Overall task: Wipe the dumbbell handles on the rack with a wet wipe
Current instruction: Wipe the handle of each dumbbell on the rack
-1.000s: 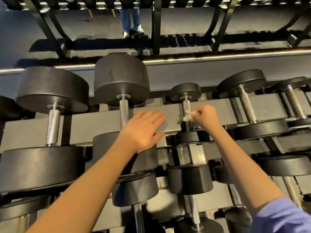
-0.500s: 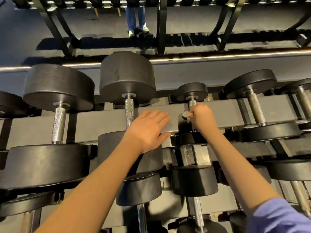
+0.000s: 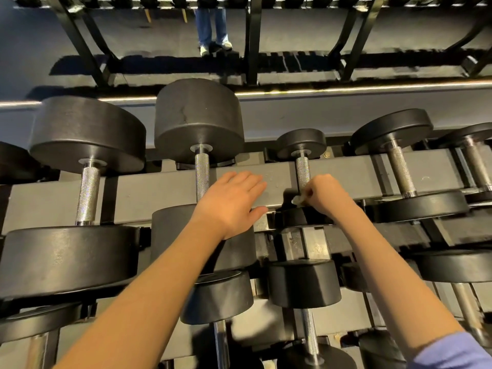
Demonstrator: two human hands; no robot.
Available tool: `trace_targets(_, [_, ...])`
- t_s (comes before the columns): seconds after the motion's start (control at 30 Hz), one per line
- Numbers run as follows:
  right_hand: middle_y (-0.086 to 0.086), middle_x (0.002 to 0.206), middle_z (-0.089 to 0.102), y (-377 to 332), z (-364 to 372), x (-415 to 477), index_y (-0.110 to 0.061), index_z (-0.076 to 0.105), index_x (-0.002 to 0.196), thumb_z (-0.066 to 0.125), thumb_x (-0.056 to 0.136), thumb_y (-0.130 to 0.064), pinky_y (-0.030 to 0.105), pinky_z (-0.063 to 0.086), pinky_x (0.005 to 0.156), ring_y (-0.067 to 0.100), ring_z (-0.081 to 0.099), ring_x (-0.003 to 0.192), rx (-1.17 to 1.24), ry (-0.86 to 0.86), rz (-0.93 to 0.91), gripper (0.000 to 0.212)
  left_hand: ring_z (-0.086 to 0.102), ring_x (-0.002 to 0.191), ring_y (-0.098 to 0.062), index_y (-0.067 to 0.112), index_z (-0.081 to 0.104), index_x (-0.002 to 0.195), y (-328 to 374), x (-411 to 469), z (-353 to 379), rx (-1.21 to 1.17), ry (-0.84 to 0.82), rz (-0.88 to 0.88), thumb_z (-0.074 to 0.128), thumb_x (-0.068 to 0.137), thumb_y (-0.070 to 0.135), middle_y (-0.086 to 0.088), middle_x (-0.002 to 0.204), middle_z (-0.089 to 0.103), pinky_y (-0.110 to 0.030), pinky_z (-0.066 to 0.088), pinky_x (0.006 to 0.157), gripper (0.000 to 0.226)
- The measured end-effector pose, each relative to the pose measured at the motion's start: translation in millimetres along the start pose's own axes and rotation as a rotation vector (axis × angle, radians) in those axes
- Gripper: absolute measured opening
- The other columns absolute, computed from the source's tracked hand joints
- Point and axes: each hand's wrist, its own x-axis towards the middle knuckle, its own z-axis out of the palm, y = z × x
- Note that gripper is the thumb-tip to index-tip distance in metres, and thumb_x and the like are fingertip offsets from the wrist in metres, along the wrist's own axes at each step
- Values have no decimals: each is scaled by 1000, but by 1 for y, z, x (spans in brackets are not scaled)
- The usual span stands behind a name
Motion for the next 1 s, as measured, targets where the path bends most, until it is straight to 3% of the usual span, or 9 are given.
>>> trace_targets(0.17, [8,102,55,-8,-31,24,-13,63,115,53,95,-32,21,40,68,18,53,79,38,-167,75,29,24,140,-18,19,27,149,1,1,0,7,-23,-2,32,99,49,1,152,32,-35,15,117,59])
trace_targets(0.27, [8,111,58,-7,-24,18,-14,66,115,59,92,-27,21,44,76,21,58,95,-25,-206,5,28,26,140,-19,18,29,149,1,1,-1,17,-20,-5,32,99,49,1,151,34,-35,15,117,58])
trace_targets(0.33, [9,107,64,2,-11,12,-15,72,102,66,87,-24,28,48,83,26,60,99,-36,-92,-85,19,25,140,-18,19,29,149,1,0,-2,23,-20,-8,32,99,49,1,151,33,-35,15,117,58])
trace_targets(0.43, [8,92,63,10,-11,18,-17,71,81,62,88,-26,27,44,72,24,57,82,133,46,-83,14,25,140,-19,18,29,149,2,1,-3,26,-32,-3,32,99,49,0,151,33,-35,15,117,58])
trace_targets(0.53, [11,91,61,1,-16,28,-5,71,96,56,90,-10,22,33,66,17,51,79,522,436,-19,17,23,141,-18,18,26,149,2,0,-3,36,-36,-1,29,100,49,1,152,32,-34,14,117,59])
trace_targets(0.63, [11,96,64,-9,-12,32,-2,69,101,52,92,-7,22,36,69,15,52,80,705,601,82,20,22,142,-18,18,25,150,2,-1,-4,33,-52,-11,28,100,50,1,153,30,-34,13,117,59])
trace_targets(0.77, [13,89,65,-2,0,33,1,68,97,53,91,-10,24,36,67,21,56,79,695,558,93,19,27,140,-19,17,30,149,1,0,-3,45,-50,-10,27,99,51,-1,150,36,-34,15,115,60])
trace_targets(0.9, [14,74,57,21,1,16,1,66,78,58,89,-11,28,31,54,24,50,74,458,313,42,18,40,131,-22,14,43,142,1,1,-1,55,-36,3,11,89,55,-4,140,49,-38,26,111,74])
trace_targets(1.0, [14,88,63,22,0,15,-3,69,96,58,90,-11,21,34,65,21,55,82,543,346,72,15,39,132,-22,14,42,142,0,1,0,53,-30,7,7,87,56,-3,141,48,-37,25,111,77])
